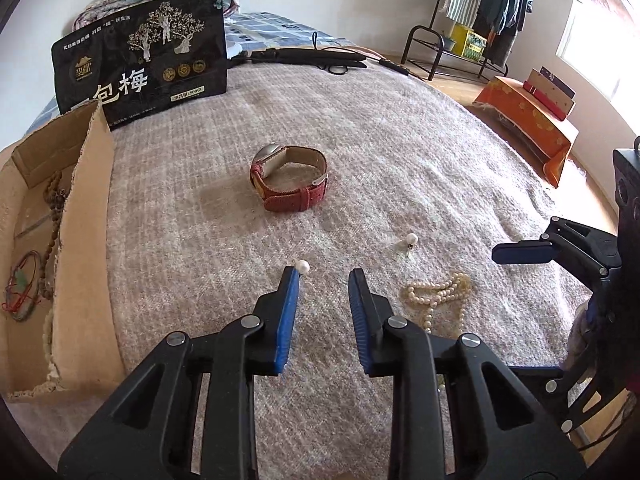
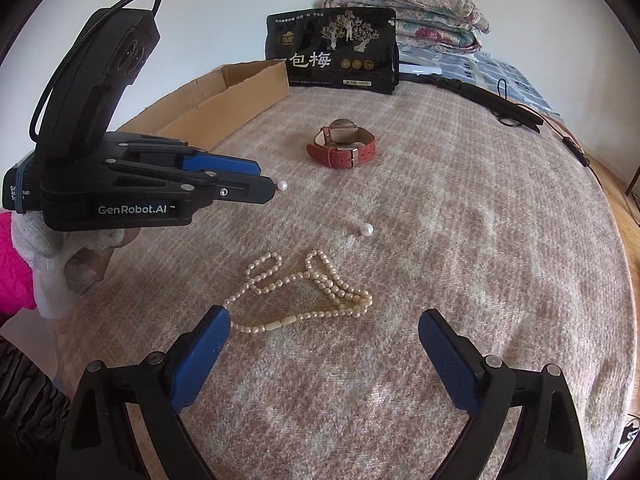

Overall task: Organize jewelry
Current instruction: 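Grasp a loose white pearl bead with the left tool while the right tool grasps the pearl necklace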

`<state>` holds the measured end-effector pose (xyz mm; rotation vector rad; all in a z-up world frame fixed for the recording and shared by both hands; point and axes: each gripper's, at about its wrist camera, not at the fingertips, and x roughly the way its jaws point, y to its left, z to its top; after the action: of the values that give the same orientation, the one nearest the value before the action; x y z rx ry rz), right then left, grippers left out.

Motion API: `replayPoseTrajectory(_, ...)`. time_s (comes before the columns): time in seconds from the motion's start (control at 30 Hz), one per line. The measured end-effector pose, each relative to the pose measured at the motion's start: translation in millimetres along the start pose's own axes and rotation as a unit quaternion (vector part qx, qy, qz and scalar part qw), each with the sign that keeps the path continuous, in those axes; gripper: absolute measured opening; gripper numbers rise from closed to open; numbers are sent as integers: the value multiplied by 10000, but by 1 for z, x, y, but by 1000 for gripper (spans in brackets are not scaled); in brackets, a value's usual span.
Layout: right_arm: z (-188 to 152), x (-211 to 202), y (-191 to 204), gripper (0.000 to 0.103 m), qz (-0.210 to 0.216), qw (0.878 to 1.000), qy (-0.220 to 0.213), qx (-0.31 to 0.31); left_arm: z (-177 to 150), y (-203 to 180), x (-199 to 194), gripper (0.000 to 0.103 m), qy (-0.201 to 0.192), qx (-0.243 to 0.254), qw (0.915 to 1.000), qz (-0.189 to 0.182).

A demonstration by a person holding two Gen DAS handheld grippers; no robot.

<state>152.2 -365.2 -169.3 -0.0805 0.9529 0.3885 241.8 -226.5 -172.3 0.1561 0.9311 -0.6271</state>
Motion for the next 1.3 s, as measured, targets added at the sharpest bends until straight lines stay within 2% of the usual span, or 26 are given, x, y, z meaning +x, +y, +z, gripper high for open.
replayPoseTrajectory(0.43, 4, 21, 9, 96, 162, 9996, 154, -150, 2, 8, 18, 25, 53, -35, 9998, 180)
replayPoseTrajectory(0.7, 11, 34, 21, 96, 106, 9987, 259, -427, 2, 11, 22, 10, 25, 0, 9998, 193)
replayPoseTrajectory(0.77, 12, 38, 27, 93, 4, 9980, 286, -563, 2, 12, 23, 8, 21, -5, 9999, 165)
replayPoseTrajectory(0.87, 12, 39, 30, 85, -20, 9978, 258, -614, 1, 11, 22, 8, -2, 14, 9999, 148)
replayPoseTrajectory(0.97, 12, 37, 27, 72, -30, 9983, 217, -545, 1, 10, 21, 8, -12, 25, 9999, 136)
replayPoseTrajectory(1.13, 13, 31, 11, 40, 7, 9997, 137, -193, 0, 10, 20, 8, -17, 30, 9999, 136)
replayPoseTrajectory(1.3, 14, 29, 4, 22, 68, 9998, 159, -83, 1, 10, 20, 7, -21, 24, 9999, 144)
